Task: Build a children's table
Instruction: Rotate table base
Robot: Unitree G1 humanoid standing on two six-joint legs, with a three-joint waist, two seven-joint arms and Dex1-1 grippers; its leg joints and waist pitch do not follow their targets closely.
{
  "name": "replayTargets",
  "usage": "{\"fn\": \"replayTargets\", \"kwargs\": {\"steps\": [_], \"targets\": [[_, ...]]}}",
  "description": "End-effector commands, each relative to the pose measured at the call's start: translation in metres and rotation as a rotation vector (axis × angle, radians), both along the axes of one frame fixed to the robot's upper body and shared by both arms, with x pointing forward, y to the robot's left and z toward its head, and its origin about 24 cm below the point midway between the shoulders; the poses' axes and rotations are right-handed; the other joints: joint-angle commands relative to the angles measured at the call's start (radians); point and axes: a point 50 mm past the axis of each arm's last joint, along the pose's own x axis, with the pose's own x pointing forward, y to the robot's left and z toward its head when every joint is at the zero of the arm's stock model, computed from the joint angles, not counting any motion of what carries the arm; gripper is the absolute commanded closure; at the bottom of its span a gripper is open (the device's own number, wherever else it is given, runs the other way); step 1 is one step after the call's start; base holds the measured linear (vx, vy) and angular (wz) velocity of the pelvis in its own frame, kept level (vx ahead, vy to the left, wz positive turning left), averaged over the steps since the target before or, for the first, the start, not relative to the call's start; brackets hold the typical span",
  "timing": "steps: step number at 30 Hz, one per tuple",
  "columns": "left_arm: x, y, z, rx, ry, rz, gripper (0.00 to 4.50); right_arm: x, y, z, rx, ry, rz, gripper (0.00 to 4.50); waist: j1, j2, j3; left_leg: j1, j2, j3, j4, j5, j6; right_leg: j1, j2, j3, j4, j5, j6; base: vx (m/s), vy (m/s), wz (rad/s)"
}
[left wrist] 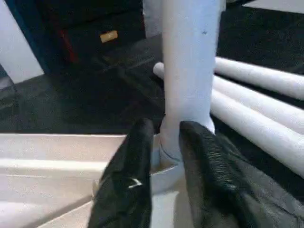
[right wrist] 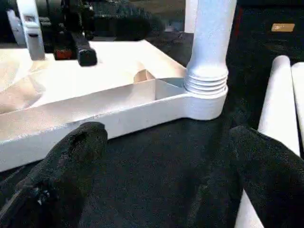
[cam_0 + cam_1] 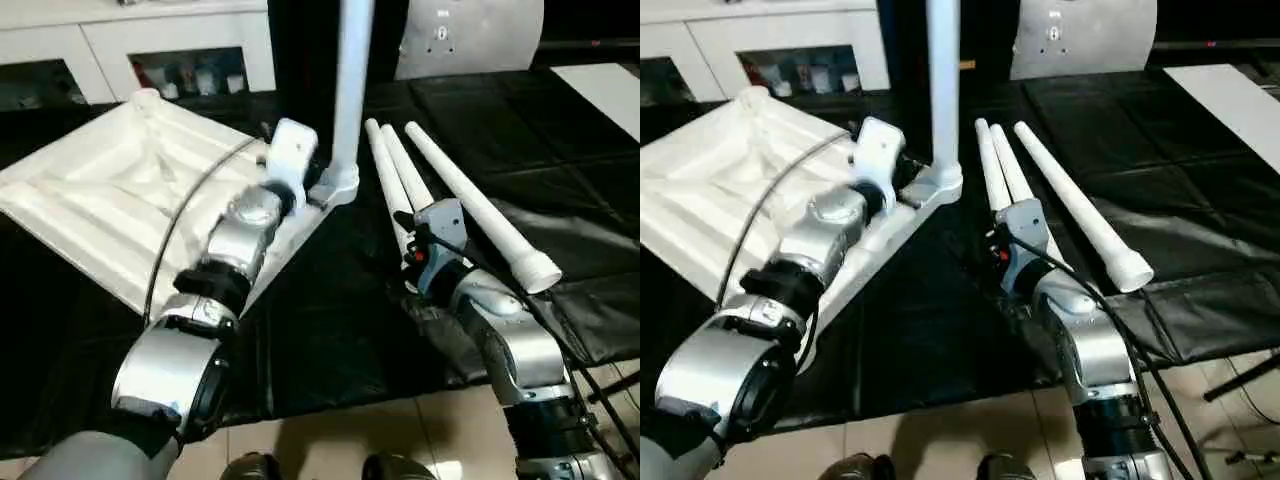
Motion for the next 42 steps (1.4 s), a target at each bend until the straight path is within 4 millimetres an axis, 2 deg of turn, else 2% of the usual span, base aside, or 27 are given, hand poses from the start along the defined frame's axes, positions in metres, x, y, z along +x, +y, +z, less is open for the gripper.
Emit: {"fn": "replayTargets", "kwargs": {"steps": [1,5,6,7,9,10,11,12,13,15,16,17,18,19,20,21,22,23,24,25,28,29,33,35,36,39,42], "targets": [[-0.002,0.005,-0.008,0.041,0.008,-0.014,3.1,-0.002,0.002,0.001,0.001,0.0,0.0,0.0,0.003,-0.001,-0.082,0.019,0.055,-0.027,-0.054,-0.072,0.151,0.067,-0.097,0.05,-0.066,-0.051,-0.23,0.0,0.0,0.0],[-0.012,0.017,-0.005,0.076,-0.045,-0.113,2.77,-0.006,0.005,-0.001,-0.009,0.008,0.025,0.0,0.004,0.005,-0.082,0.019,0.063,-0.031,-0.06,-0.087,0.131,0.067,-0.101,0.051,-0.062,-0.043,-0.233,0.0,0.0,0.0],[-0.012,0.017,-0.005,0.076,-0.045,-0.113,2.57,-0.006,0.005,-0.001,-0.009,0.008,0.025,0.0,0.003,0.003,-0.082,0.016,0.066,-0.033,-0.062,-0.081,0.129,0.071,-0.104,0.053,-0.058,-0.031,-0.237,0.0,0.0,0.0],[-0.016,0.02,-0.005,0.091,-0.049,-0.142,2.53,-0.007,0.006,-0.001,-0.012,0.011,0.029,0.0,0.0,0.007,-0.082,0.02,0.065,-0.029,-0.06,-0.094,0.124,0.063,-0.1,0.053,-0.06,-0.034,-0.241,0.0,0.0,0.0],[-0.03,0.034,-0.01,0.143,-0.019,-0.218,2.47,-0.01,0.007,-0.004,-0.023,0.023,0.046,0.0,0.004,0.007,-0.08,0.023,0.071,-0.031,-0.065,-0.103,0.112,0.065,-0.107,0.055,-0.056,-0.042,-0.248,0.0,0.0,0.0],[-0.04,0.042,-0.013,0.17,0.01,-0.258,2.23,-0.012,0.009,-0.005,-0.027,0.029,0.06,0.0,-0.002,0.013,-0.076,0.023,0.067,-0.026,-0.066,-0.12,0.102,0.058,-0.099,0.055,-0.061,-0.07,-0.236,0.0,0.0,0.0],[-0.049,0.05,-0.015,0.195,0.034,-0.292,2.23,-0.014,0.011,-0.006,-0.03,0.033,0.079,0.0,-0.002,0.013,-0.078,0.027,0.071,-0.028,-0.067,-0.124,0.092,0.058,-0.102,0.056,-0.057,-0.069,-0.238,0.0,0.0,0.0],[-0.053,0.053,-0.016,0.207,0.045,-0.306,2.23,-0.015,0.012,-0.007,-0.031,0.034,0.088,0.0,-0.005,0.013,-0.076,0.02,0.073,-0.031,-0.07,-0.122,0.087,0.063,-0.103,0.056,-0.052,-0.067,-0.239,0.0,0.0,0.0],[-0.063,0.061,-0.018,0.223,0.071,-0.343,2.23,-0.017,0.015,-0.008,-0.033,0.038,0.107,0.0,-0.007,0.017,-0.072,0.027,0.07,-0.026,-0.071,-0.154,0.074,0.052,-0.097,0.057,-0.061,-0.105,-0.232,0.0,0.0,0.0],[-0.082,0.074,-0.021,0.269,0.109,-0.429,2.23,-0.02,0.018,-0.008,-0.033,0.044,0.132,0.0,-0.007,0.02,-0.065,0.028,0.071,-0.027,-0.077,-0.192,0.052,0.051,-0.1,0.059,-0.065,-0.174,-0.217,0.0,0.0,0.0],[-0.092,0.083,-0.021,0.288,0.135,-0.473,2.23,-0.021,0.019,-0.009,-0.037,0.045,0.137,0.0,-0.008,0.014,-0.063,0.028,0.072,-0.027,-0.081,-0.205,0.045,0.049,-0.097,0.059,-0.068,-0.197,-0.209,0.0,0.0,0.0],[-0.099,0.091,-0.021,0.312,0.158,-0.5,2.23,-0.021,0.019,-0.009,-0.04,0.048,0.141,0.0,-0.012,0.023,-0.058,0.033,0.071,-0.026,-0.086,-0.234,0.023,0.04,-0.091,0.061,-0.068,-0.227,-0.196,0.0,0.0,0.0],[-0.103,0.096,-0.021,0.327,0.174,-0.514,2.23,-0.022,0.019,-0.01,-0.042,0.049,0.144,0.0,-0.015,0.018,-0.056,0.033,0.067,-0.023,-0.087,-0.249,0.019,0.04,-0.087,0.061,-0.071,-0.243,-0.189,0.0,0.0,0.0],[-0.108,0.111,-0.017,0.364,0.208,-0.513,2.23,-0.023,0.02,-0.01,-0.048,0.049,0.154,0.0,-0.008,0.022,-0.059,0.046,0.067,-0.021,-0.084,-0.263,0.007,0.033,-0.089,0.064,-0.075,-0.257,-0.184,0.0,0.0,0.0],[-0.109,0.113,-0.017,0.371,0.211,-0.511,2.23,-0.023,0.02,-0.01,-0.048,0.05,0.155,0.0,-0.007,0.025,-0.052,0.041,0.065,-0.022,-0.088,-0.279,-0.001,0.032,-0.088,0.064,-0.074,-0.283,-0.177,0.0,0.0,0.0],[-0.109,0.116,-0.015,0.382,0.217,-0.507,2.23,-0.023,0.02,-0.011,-0.049,0.05,0.156,0.0,-0.006,0.025,-0.05,0.042,0.064,-0.022,-0.089,-0.294,-0.007,0.032,-0.088,0.064,-0.077,-0.306,-0.169,0.0,0.0,0.0],[-0.117,0.133,-0.007,0.458,0.261,-0.518,2.23,-0.024,0.021,-0.012,-0.054,0.055,0.167,0.0,-0.005,0.02,-0.053,0.043,0.065,-0.026,-0.09,-0.3,-0.018,0.035,-0.092,0.065,-0.075,-0.323,-0.159,0.0,0.0,0.0],[-0.12,0.137,-0.005,0.487,0.275,-0.528,2.23,-0.025,0.021,-0.012,-0.056,0.056,0.172,0.0,-0.008,0.02,-0.051,0.032,0.064,-0.03,-0.094,-0.293,-0.019,0.041,-0.094,0.065,-0.072,-0.331,-0.15,0.0,0.0,0.0],[-0.126,0.147,0.001,0.538,0.313,-0.545,2.23,-0.025,0.022,-0.012,-0.06,0.058,0.18,0.0,-0.011,0.022,-0.052,0.039,0.062,-0.027,-0.094,-0.299,-0.021,0.034,-0.09,0.066,-0.075,-0.335,-0.144,0.0,0.0,0.0],[-0.126,0.148,0.001,0.541,0.316,-0.546,2.23,-0.025,0.022,-0.012,-0.06,0.058,0.181,0.0,-0.012,0.021,-0.052,0.041,0.062,-0.027,-0.093,-0.299,-0.024,0.033,-0.091,0.067,-0.074,-0.331,-0.146,0.0,0.0,0.0],[-0.133,0.168,0.014,0.623,0.388,-0.563,2.23,-0.026,0.023,-0.013,-0.063,0.06,0.191,0.0,-0.013,0.023,-0.056,0.038,0.059,-0.025,-0.091,-0.272,-0.019,0.035,-0.09,0.069,-0.069,-0.297,-0.157,0.0,0.0,0.0],[-0.135,0.174,0.018,0.654,0.403,-0.571,2.23,-0.027,0.023,-0.013,-0.064,0.061,0.196,0.0,-0.012,0.025,-0.059,0.04,0.058,-0.023,-0.089,-0.266,-0.018,0.036,-0.09,0.069,-0.07,-0.289,-0.159,0.0,0.0,0.0],[-0.137,0.186,0.024,0.741,0.428,-0.596,2.23,-0.029,0.023,-0.013,-0.069,0.063,0.22,0.0,-0.01,0.027,-0.063,0.039,0.058,-0.022,-0.085,-0.225,-0.009,0.039,-0.089,0.068,-0.066,-0.23,-0.17,0.0,0.0,0.0],[-0.14,0.191,0.027,0.805,0.45,-0.633,2.23,-0.031,0.022,-0.013,-0.08,0.062,0.244,0.0,-0.007,0.031,-0.064,0.039,0.059,-0.023,-0.085,-0.22,-0.009,0.04,-0.088,0.066,-0.062,-0.207,-0.174,0.0,0.0,0.0],[-0.141,0.191,0.028,0.824,0.456,-0.645,2.23,-0.032,0.021,-0.013,-0.085,0.062,0.25,0.0,-0.008,0.029,-0.064,0.038,0.059,-0.023,-0.086,-0.222,-0.008,0.042,-0.087,0.066,-0.063,-0.206,-0.173,0.0,0.0,0.0],[-0.143,0.189,0.026,0.877,0.461,-0.702,2.23,-0.037,0.02,-0.012,-0.105,0.068,0.316,0.0,-0.007,0.03,-0.063,0.041,0.061,-0.022,-0.086,-0.239,-0.013,0.042,-0.09,0.067,-0.063,-0.217,-0.18,0.0,0.0,0.0],[-0.143,0.185,0.017,0.9,0.471,-0.732,2.23,-0.05,0.023,-0.01,-0.123,0.082,0.457,0.0,-0.002,0.029,-0.062,0.041,0.062,-0.021,-0.086,-0.245,-0.008,0.045,-0.089,0.068,-0.063,-0.216,-0.177,0.0,0.0,0.0]]}}
